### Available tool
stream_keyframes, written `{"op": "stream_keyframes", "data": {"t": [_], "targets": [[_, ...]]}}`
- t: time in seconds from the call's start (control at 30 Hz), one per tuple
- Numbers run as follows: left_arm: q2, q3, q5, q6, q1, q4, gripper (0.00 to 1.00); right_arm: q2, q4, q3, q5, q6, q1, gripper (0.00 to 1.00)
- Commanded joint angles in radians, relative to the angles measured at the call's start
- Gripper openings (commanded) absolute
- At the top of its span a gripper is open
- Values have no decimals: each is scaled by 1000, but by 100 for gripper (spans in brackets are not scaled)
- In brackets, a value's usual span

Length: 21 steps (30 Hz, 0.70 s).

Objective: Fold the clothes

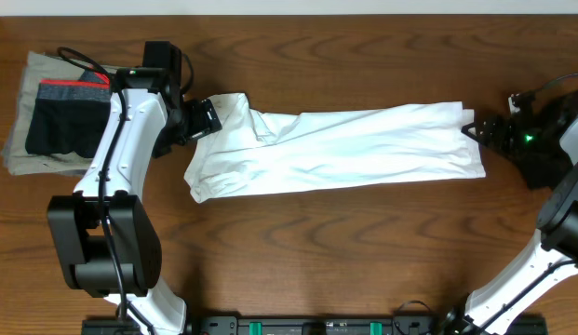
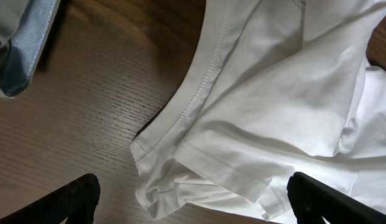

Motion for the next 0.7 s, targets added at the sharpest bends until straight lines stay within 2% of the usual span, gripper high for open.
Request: {"op": "stream_keyframes", "data": {"t": [0.0,0.1,0.33,0.47,0.57,0.67], "targets": [[-9,11,-2,2,2,-10,98,183,-30,-75,155,35,14,83],[-9,11,-2,2,2,-12,98,223,-45,-75,162,35,15,75],[-9,11,-2,2,2,-11,98,242,-80,-75,207,48,26,68],[-9,11,-2,3,2,-11,98,242,-82,-75,215,63,27,49],[-9,11,-2,3,2,-11,98,242,-81,-72,216,70,26,24],[-9,11,-2,3,2,-11,98,242,-82,-63,237,82,26,13]]}}
